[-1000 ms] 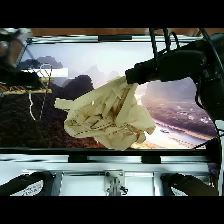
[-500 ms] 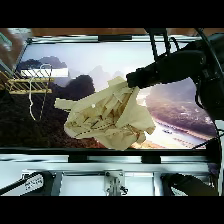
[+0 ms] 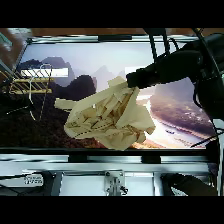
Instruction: Fold the shirts.
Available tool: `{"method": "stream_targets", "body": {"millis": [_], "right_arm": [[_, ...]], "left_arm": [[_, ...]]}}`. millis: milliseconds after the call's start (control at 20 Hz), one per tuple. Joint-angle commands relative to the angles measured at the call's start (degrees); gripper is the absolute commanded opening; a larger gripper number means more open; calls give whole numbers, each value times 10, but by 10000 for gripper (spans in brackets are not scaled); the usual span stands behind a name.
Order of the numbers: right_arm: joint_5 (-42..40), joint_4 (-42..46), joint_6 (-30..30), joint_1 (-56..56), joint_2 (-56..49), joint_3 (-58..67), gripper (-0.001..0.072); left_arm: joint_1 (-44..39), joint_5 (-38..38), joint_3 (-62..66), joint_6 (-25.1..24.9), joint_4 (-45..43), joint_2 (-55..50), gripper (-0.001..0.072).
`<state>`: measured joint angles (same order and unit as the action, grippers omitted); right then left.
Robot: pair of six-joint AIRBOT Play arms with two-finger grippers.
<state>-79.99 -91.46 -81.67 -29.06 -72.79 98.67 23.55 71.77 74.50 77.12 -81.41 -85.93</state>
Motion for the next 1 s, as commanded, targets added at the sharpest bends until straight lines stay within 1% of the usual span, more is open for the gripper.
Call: {"method": "stream_targets", "body": {"millis": [0, 100, 250, 350, 450, 500, 550, 600, 650, 700, 750, 800, 950], "right_arm": [[1, 6, 0, 0, -12, 0, 63], [1, 5, 0, 0, -21, 0, 62], [1, 5, 0, 0, -31, 0, 63], [5, 6, 0, 0, -31, 0, 63], [5, 6, 0, 0, -31, 0, 63], [4, 6, 0, 0, -31, 0, 63], [5, 6, 0, 0, -31, 0, 63], [5, 6, 0, 0, -31, 0, 63], [5, 6, 0, 0, -31, 0, 63], [5, 6, 0, 0, -31, 0, 63], [5, 6, 0, 0, -31, 0, 63], [5, 6, 0, 0, -31, 0, 63], [4, 5, 0, 0, -31, 0, 63]], "left_arm": [[0, -32, 18, -40, 19, -49, 677], [-1, -31, 24, -57, 35, -64, 675], [0, 0, 25, -64, 34, -84, 675], [-3, 23, 25, -82, 35, -98, 675], [-10, 28, 25, -90, 35, -106, 673], [-13, 28, 25, -90, 36, -106, 656], [-16, 29, 27, -90, 39, -105, 561], [-18, 29, 27, -90, 39, -103, 520], [-21, 32, 28, -89, 41, -101, 506], [-22, 38, 30, -87, 41, -100, 436], [-22, 44, 33, -78, 41, -99, 401], [-21, 45, 37, -64, 41, -97, 401], [-21, 49, 61, -46, 41, -84, 403]]}}
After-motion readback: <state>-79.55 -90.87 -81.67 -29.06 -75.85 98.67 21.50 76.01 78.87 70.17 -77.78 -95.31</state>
